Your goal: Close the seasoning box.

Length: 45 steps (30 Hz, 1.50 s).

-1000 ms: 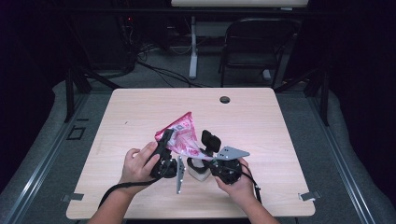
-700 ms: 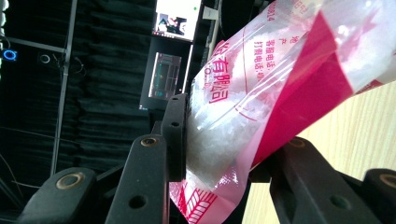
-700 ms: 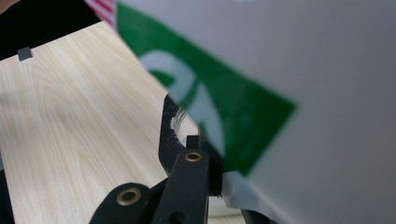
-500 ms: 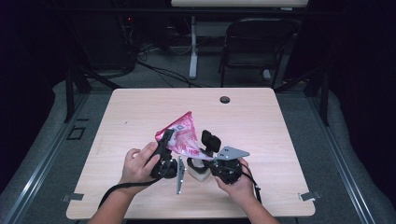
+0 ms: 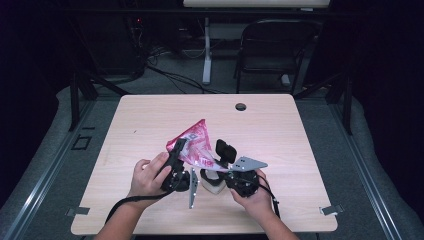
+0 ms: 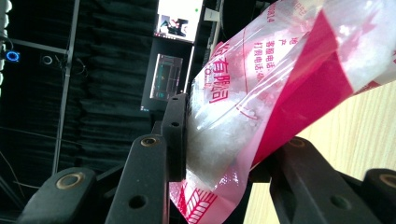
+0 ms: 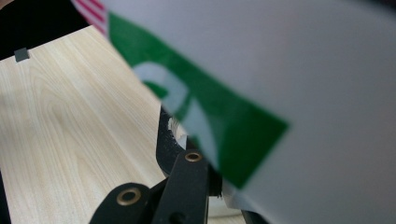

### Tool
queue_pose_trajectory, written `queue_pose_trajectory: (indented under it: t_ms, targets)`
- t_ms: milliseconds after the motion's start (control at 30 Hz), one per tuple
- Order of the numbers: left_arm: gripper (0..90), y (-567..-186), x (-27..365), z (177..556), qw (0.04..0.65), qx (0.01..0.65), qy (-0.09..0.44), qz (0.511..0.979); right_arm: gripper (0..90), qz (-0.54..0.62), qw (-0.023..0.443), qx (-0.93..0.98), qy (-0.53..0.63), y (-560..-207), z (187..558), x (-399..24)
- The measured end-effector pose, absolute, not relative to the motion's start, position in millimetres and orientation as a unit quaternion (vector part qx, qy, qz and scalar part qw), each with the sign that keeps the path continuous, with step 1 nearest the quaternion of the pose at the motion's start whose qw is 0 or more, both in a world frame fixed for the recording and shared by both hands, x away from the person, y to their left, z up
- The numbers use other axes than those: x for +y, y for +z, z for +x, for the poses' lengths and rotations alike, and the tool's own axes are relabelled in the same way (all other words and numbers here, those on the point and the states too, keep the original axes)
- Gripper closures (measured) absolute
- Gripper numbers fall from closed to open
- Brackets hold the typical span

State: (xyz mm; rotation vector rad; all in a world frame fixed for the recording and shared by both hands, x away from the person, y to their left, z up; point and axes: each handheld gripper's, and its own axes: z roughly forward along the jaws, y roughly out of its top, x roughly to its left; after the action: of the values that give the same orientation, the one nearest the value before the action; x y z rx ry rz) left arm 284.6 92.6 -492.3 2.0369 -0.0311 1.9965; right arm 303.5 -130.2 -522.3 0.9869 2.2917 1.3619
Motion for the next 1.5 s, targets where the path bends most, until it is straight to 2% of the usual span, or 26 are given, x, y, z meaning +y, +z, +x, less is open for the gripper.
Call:
queue_pose_trajectory:
  t_ms: [1500]
  targets:
    - [67.3,-490.1,92.6,282.9,0.149,-0.011,0.695,0.703,89.9,0.342,0.149,0.796,0.477,-521.2,302.3,-129.4]
